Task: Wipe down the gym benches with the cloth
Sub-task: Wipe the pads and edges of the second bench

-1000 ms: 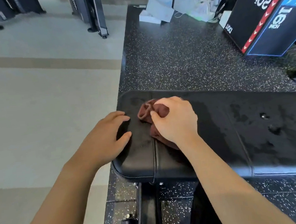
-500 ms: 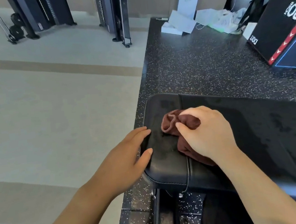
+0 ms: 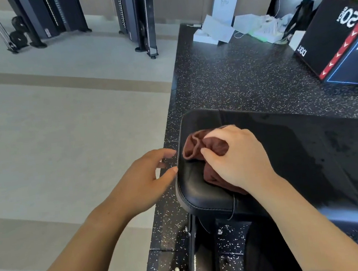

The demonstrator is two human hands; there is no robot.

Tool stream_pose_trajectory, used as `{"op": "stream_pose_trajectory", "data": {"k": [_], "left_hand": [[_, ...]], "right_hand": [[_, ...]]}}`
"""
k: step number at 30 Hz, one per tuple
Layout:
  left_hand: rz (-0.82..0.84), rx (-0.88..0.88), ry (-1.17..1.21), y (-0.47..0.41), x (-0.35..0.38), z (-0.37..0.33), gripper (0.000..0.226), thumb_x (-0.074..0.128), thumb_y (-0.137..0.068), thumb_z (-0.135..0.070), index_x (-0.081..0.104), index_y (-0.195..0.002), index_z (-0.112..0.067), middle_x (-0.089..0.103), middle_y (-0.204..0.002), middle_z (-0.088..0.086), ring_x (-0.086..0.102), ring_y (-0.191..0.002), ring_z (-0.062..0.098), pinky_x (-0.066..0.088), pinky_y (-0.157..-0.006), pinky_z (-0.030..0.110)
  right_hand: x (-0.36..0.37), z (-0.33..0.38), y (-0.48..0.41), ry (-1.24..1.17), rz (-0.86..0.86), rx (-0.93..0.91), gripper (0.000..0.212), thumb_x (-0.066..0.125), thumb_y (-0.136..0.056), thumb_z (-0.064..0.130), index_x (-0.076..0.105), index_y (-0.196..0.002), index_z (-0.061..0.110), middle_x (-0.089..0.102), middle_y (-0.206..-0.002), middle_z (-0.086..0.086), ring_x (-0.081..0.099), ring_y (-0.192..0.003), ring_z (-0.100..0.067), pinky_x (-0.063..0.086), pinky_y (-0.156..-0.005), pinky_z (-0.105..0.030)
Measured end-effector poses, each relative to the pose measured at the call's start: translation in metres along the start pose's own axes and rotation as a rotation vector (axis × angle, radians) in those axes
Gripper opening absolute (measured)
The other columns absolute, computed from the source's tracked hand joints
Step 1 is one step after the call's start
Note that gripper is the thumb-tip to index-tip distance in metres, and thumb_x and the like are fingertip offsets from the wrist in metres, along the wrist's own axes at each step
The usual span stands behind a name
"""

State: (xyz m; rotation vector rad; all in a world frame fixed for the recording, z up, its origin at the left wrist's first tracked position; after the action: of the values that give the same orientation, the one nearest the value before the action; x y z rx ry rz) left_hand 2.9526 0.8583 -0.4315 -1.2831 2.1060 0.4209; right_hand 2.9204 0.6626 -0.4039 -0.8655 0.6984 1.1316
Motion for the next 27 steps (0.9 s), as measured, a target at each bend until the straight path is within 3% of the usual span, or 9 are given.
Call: {"op": "stream_pose_trajectory", "data": {"k": [6,12,16,19,22,27], "left_hand": [[-0.032,-0.045,0.021,-0.001,-0.013,0.012,0.024,0.054,-0.090,-0.032,0.055,-0.113,-0.038,0.056,-0.113,-0.026,0.053,-0.100,-0.009,0.045,-0.082,0.014],[-0.082,-0.073,0.003,-0.011,-0.026,0.016,0.022,0.054,-0.090,-0.029,0.059,-0.111,-0.032,0.060,-0.112,-0.018,0.056,-0.098,-0.004,0.042,-0.079,0.014],[-0.114,-0.069,0.017,-0.017,-0.033,0.012,0.019,0.055,-0.089,-0.028,0.060,-0.107,-0.034,0.061,-0.111,-0.017,0.057,-0.096,-0.006,0.042,-0.080,0.017],[-0.147,-0.088,0.015,-0.018,-0.039,0.015,0.019,0.054,-0.090,-0.028,0.060,-0.108,-0.033,0.062,-0.111,-0.015,0.057,-0.094,-0.007,0.040,-0.077,0.013],[-0.161,-0.116,0.007,-0.017,-0.045,0.018,0.020,0.053,-0.091,-0.028,0.060,-0.109,-0.032,0.062,-0.113,-0.014,0.058,-0.096,-0.002,0.042,-0.077,0.017],[-0.163,-0.107,-0.007,-0.012,-0.047,0.016,0.019,0.052,-0.091,-0.030,0.060,-0.108,-0.034,0.061,-0.112,-0.017,0.057,-0.095,-0.007,0.042,-0.077,0.016]], "right_hand": [[0.018,0.017,-0.057,0.040,0.029,0.087,0.013,0.060,-0.079,0.046,0.062,-0.090,0.040,0.058,-0.098,0.008,0.053,-0.103,-0.026,0.048,-0.086,-0.047],[0.033,0.036,-0.104,0.061,0.117,0.114,0.025,0.056,-0.078,0.042,0.065,-0.100,0.034,0.063,-0.108,0.004,0.054,-0.108,-0.028,0.047,-0.089,-0.046],[0.031,0.040,-0.059,0.054,0.097,0.052,0.022,0.059,-0.078,0.040,0.065,-0.098,0.033,0.059,-0.107,0.003,0.050,-0.108,-0.027,0.045,-0.079,-0.041],[0.024,0.044,-0.011,-0.009,0.084,0.013,0.022,0.059,-0.079,0.043,0.064,-0.099,0.036,0.058,-0.109,0.010,0.049,-0.107,-0.020,0.047,-0.083,-0.045],[0.017,0.043,0.031,-0.036,0.025,-0.022,0.021,0.058,-0.078,0.047,0.062,-0.096,0.038,0.057,-0.107,0.017,0.048,-0.106,-0.015,0.048,-0.081,-0.045],[0.022,0.049,0.051,0.062,-0.054,-0.038,0.016,0.060,-0.079,0.045,0.062,-0.094,0.039,0.057,-0.106,0.019,0.046,-0.104,-0.012,0.037,-0.075,-0.037]]}}
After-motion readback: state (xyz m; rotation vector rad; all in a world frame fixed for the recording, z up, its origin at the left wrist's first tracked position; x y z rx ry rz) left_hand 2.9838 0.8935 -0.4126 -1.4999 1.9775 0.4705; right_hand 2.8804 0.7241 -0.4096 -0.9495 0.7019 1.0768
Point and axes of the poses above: each hand's wrist, its own y-axis away from the middle knuckle, its own x-axis out of the palm, z = x × y, the point moved 2 cm from there along -y, towards the middle knuckle
